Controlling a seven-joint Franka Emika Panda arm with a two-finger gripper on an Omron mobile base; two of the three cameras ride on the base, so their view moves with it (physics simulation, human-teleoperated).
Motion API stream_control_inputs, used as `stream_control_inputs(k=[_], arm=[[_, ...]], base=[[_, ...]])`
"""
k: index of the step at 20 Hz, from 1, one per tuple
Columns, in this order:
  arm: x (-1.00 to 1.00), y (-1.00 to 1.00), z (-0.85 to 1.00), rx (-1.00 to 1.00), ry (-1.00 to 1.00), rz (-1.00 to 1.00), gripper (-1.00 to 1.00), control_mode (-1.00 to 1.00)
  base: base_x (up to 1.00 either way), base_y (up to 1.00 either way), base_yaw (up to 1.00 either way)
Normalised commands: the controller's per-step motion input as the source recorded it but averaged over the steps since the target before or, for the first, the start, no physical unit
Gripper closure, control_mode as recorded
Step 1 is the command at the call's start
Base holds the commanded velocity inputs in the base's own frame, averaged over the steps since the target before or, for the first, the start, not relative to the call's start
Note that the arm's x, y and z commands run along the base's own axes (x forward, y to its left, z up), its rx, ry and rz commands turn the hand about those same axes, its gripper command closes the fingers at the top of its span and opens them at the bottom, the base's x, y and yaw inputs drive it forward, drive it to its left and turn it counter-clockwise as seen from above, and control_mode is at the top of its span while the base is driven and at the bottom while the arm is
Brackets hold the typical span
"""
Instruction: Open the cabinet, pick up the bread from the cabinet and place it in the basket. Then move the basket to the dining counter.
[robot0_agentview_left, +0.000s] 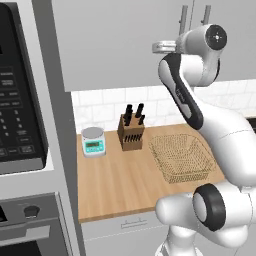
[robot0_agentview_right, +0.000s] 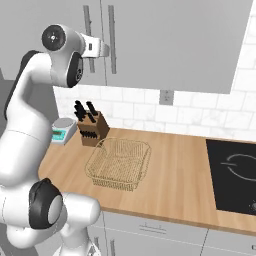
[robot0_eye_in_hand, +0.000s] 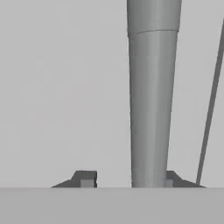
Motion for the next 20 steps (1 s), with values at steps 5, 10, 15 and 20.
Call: stream_control_inputs(k=[5, 10, 15, 20], arm=[[-0.05, 0.92, 0.02, 0.0, 0.03, 0.16, 1.0, -1.0], [-0.6, 0.78, 0.51, 0.0, 0.1, 0.2, 1.0, -1.0], [-0.99, 0.87, 0.4, 0.0, 0.03, 0.09, 1.0, -1.0], [-1.0, 0.94, 0.11, 0.0, 0.0, 0.01, 1.0, -1.0]], base=[[0.0, 0.0, 0.0], [0.0, 0.0, 0.0], [0.0, 0.0, 0.0], [0.0, 0.0, 0.0]])
